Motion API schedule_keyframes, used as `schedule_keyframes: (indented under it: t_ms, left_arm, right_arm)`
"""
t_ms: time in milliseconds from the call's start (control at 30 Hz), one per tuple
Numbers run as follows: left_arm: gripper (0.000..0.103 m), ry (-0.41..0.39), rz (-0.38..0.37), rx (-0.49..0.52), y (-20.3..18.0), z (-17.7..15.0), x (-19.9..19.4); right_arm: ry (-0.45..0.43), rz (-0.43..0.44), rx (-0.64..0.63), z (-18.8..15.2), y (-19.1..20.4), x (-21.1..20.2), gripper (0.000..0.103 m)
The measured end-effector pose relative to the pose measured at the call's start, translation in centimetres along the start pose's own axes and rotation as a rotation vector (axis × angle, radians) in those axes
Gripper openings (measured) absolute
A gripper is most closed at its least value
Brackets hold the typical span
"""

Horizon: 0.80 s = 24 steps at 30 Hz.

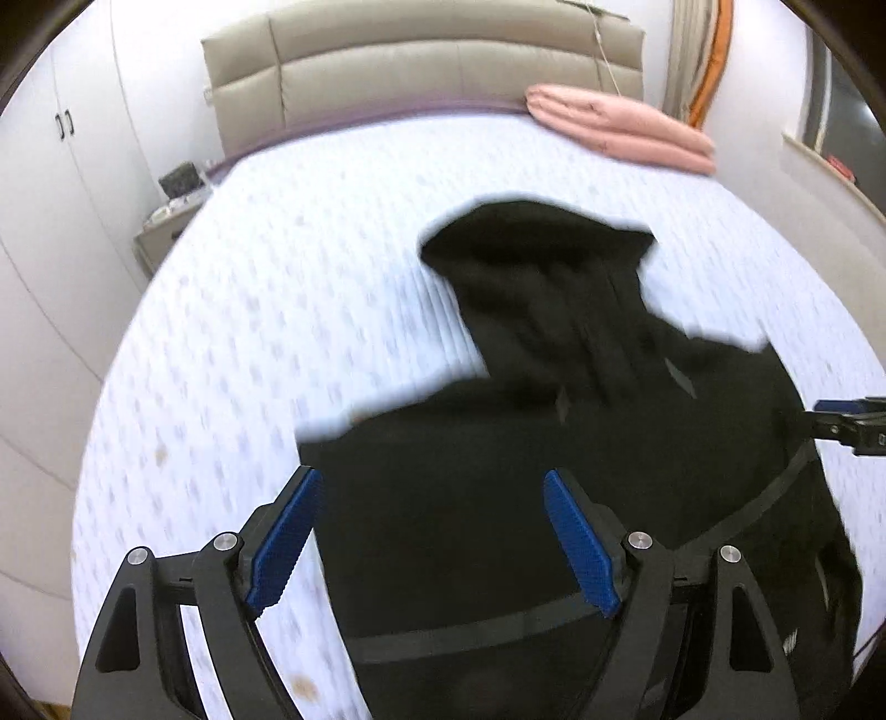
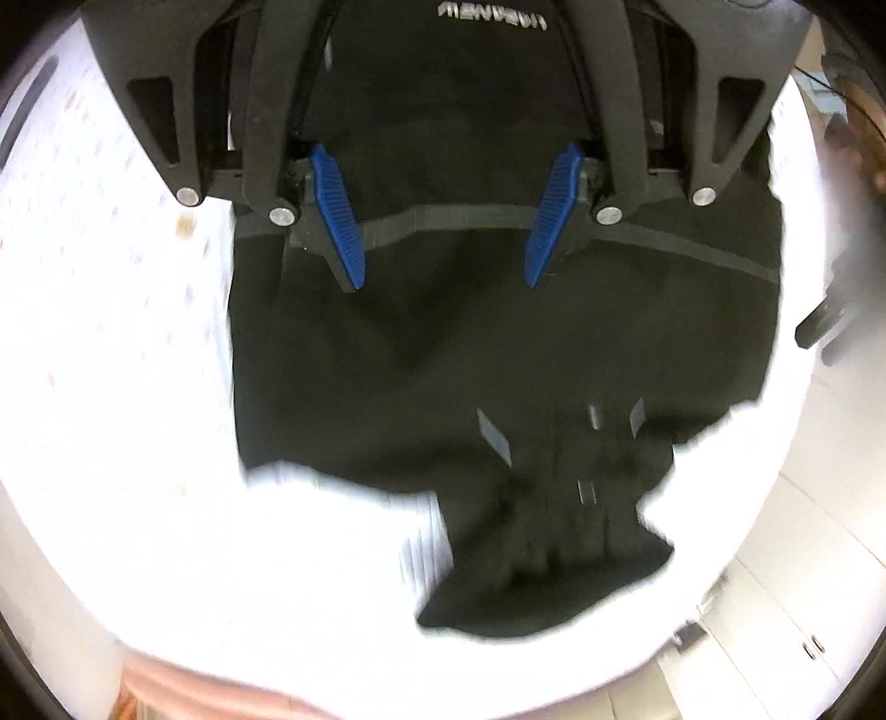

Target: Fold large clothes

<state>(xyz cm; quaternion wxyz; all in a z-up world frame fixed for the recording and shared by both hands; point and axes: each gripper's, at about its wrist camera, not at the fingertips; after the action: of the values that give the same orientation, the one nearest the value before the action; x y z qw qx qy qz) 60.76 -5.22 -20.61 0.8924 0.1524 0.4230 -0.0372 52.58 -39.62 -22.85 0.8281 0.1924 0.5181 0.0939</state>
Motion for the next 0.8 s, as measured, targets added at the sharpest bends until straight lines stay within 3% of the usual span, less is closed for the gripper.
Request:
schedule_keyframes:
  t_ms: [133,200,267,400,533,633,667,700,767,800]
  left_arm:
    - [0.083,-0.036,0.022,-0.040,-0.2,7.1,3.9]
    - [0.083,-0.028,0.007,-0.052,-0.6,9.6,6.3]
    - [0.083,0.002,-0.028,-0.026,-1.3,11.9,9.2]
    - [0.083,0.017,-0.010,0.049,-3.3,15.1,14.4]
    - [0.083,0.064,-0.023,0.092,-4.6,15.6,18.7]
    - [0.082,0.060,0.008,0.104,-5.7,15.8,21.0]
    - [0.070,0.059,0.028,0.102,-5.8,15.8,21.5]
    - [0.039,0.060,0.047,0.094,-5.7,15.8,21.9]
    - [0.012,0.072,-0.023,0.008,-4.3,16.0,22.3]
    - [0.012,0.049,-0.049,-0.044,-3.4,16.0,21.8]
  right_arm:
    - [-0.080,0.032,-0.008,5.8,-0.3,0.6,0.058]
    - [-0.141,0.028,0.016,9.2,-0.4,1.0,0.058]
    - [-0.164,0.088,0.067,11.8,-1.3,2.1,0.058]
    - [-0.140,0.041,0.043,16.2,-2.0,6.3,0.058]
    - [-0.066,0.018,0.022,18.1,-3.3,10.1,0.058]
    - [-0.024,-0.055,0.000,19.1,-3.7,13.0,0.053]
    - [-0.020,-0.074,-0.010,19.4,-3.6,13.7,0.033]
    - [-0.018,-0.079,-0.019,19.5,-3.7,14.0,0.007]
    - [-0.071,-0.071,-0.050,19.4,-3.1,12.8,0.003]
    - [-0.110,-0.055,-0.066,19.2,-2.9,11.9,0.002]
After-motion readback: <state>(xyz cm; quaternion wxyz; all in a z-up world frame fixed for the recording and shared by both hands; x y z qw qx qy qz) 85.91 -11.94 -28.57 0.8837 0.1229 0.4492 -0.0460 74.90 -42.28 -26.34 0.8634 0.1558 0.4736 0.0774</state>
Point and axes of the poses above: each gripper's, at about its wrist camera, not at the fingertips, and x roughly the way its jaws point, y to its left, z to its top, and after that the axes turned 14 degrees about z, right-handed
